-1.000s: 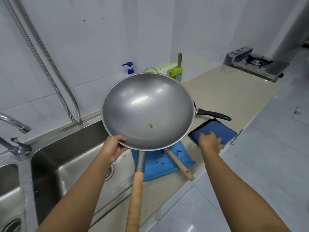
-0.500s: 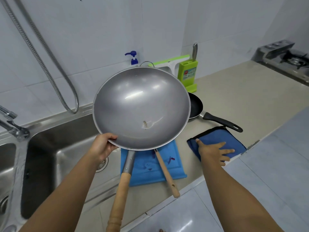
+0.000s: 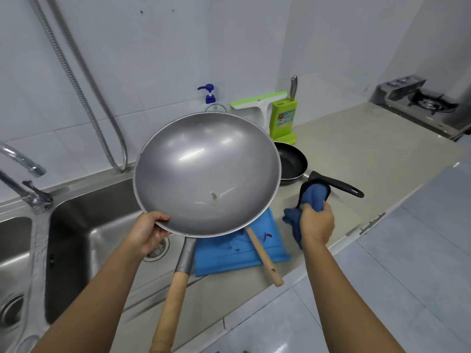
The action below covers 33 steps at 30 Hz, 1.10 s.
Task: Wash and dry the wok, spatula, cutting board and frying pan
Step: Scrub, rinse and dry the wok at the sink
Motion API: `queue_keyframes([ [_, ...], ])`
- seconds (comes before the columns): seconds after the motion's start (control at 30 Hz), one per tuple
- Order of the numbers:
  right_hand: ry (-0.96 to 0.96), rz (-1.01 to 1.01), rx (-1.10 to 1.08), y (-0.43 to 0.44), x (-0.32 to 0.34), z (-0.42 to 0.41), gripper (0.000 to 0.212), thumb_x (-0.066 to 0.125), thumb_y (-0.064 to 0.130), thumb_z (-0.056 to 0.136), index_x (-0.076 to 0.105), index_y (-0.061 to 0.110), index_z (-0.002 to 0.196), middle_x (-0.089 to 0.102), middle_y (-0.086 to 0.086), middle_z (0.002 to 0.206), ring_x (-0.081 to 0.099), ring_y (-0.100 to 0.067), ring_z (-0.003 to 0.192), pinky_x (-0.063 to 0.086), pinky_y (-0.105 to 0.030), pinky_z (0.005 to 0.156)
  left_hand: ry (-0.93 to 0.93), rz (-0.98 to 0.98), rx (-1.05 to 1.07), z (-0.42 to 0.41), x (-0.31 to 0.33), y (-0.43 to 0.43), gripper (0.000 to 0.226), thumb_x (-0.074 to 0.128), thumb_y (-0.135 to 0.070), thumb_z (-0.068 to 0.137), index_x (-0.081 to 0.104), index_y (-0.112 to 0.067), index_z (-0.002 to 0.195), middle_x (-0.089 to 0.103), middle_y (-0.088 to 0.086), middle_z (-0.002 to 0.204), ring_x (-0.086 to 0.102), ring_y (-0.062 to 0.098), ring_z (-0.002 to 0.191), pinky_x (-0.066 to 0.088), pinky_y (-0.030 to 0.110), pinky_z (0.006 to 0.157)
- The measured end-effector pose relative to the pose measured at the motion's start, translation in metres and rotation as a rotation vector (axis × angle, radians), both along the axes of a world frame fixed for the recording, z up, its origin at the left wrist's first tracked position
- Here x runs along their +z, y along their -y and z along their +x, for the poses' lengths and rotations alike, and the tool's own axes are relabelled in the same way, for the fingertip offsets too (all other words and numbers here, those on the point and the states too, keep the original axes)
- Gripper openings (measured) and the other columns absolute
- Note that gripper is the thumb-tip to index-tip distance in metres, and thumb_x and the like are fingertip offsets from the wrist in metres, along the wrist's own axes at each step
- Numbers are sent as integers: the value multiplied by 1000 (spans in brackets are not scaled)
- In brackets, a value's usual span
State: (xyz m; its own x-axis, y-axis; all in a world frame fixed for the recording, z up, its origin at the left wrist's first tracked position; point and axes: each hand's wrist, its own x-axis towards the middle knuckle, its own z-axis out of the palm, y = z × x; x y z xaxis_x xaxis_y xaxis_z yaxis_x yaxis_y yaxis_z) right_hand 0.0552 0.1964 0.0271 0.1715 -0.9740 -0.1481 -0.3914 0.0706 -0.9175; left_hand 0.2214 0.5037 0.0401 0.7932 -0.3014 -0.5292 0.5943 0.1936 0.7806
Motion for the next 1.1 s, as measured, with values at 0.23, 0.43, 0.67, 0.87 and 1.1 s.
queue_keyframes([
  [0.23, 402, 40, 176, -109, 71, 14, 23, 62, 36, 85, 55, 17, 97, 64, 6, 88, 62, -11, 82, 48, -28, 75, 13, -3, 55, -15, 6, -71, 22, 38, 11, 88, 56, -1, 88, 61, 8, 73, 57, 19, 72, 59, 25, 57],
  [0.43, 359, 470, 565, -163, 58, 55, 73, 84, 46, 59, 51, 16, 118, 66, -2, 113, 64, -20, 104, 53, -41, 93, 55, 66, 111, -20, 10, -165, 24, 41, 12, 86, 59, 4, 101, 65, 16, 97, 63, 26, 87, 59, 34, 59],
  [0.67, 105, 388, 594, -193, 40, 81, 79, 87, 20, 63, 43, 2, 126, 62, -16, 117, 64, -31, 101, 55, -46, 89, 71, 158, 41, -22, 16, -229, 34, 38, 15, 85, 56, 2, 111, 66, 19, 100, 64, 31, 92, 61, 39, 69],
  [0.87, -136, 98, 554, -210, 37, 65, 65, 73, 17, 76, 37, 6, 130, 53, -12, 113, 52, -30, 97, 48, -41, 83, 8, 172, -20, -40, -1, -244, 32, 41, 14, 86, 59, 2, 108, 71, 17, 98, 66, 33, 93, 59, 43, 78],
  [1.1, -241, -16, 589, -235, 25, 57, 40, 67, 16, 80, 48, 5, 114, 59, -13, 101, 55, -29, 87, 49, -40, 78, -111, 207, 5, -50, -32, -257, 26, 43, 13, 86, 58, 6, 107, 72, 14, 82, 66, 28, 77, 59, 32, 54],
])
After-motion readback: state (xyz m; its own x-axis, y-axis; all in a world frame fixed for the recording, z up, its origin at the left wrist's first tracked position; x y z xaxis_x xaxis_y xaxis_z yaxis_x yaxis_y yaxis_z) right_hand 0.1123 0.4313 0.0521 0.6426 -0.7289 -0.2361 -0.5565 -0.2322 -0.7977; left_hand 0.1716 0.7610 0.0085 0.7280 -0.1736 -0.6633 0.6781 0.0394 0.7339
